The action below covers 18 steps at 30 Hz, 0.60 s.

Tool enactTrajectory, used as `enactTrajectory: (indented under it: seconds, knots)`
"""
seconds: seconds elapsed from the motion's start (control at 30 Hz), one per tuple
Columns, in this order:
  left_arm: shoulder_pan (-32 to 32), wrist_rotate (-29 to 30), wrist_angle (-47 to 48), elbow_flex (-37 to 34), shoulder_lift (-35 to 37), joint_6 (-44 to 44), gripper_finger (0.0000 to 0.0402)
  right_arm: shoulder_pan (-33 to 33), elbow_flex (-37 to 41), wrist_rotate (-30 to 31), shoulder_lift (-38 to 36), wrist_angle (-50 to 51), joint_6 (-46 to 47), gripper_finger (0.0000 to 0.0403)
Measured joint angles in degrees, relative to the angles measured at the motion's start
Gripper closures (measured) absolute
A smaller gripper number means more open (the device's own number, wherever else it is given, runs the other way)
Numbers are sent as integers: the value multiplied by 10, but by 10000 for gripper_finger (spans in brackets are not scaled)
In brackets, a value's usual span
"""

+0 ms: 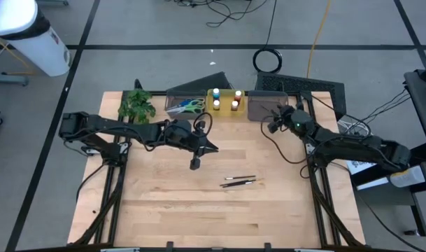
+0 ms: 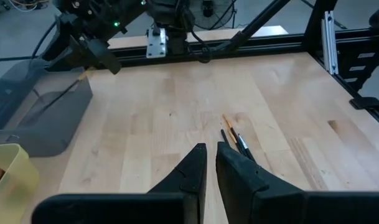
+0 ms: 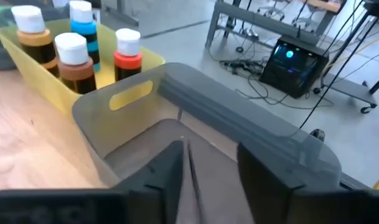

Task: Pick & Place Paint Supplies
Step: Put the top gold paintbrush into the right black bin, then put the top silver paintbrush into the right black bin

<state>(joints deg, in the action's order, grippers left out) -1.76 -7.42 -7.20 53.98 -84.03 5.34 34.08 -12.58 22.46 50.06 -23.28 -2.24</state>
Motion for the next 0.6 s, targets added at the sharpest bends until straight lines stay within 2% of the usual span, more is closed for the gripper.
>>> enactTrajectory:
  seconds: [0.1, 0.23, 0.47, 0.53, 0.6]
  knots:
    - [0, 0, 0, 0, 0, 0, 353, 0, 7, -1, 0, -25, 0, 219]
    - [0, 0, 0, 0, 0, 0, 353, -6, 7, -7, 0, -36, 4, 180]
    - [0, 0, 1, 0, 0, 0, 353, -43, 7, -106, 0, -81, 17, 159]
    - [0, 0, 1, 0, 0, 0, 353, -57, 5, -98, 0, -75, 28, 160]
    - [0, 0, 1, 0, 0, 0, 353, -65, -11, -41, 0, -27, 55, 166]
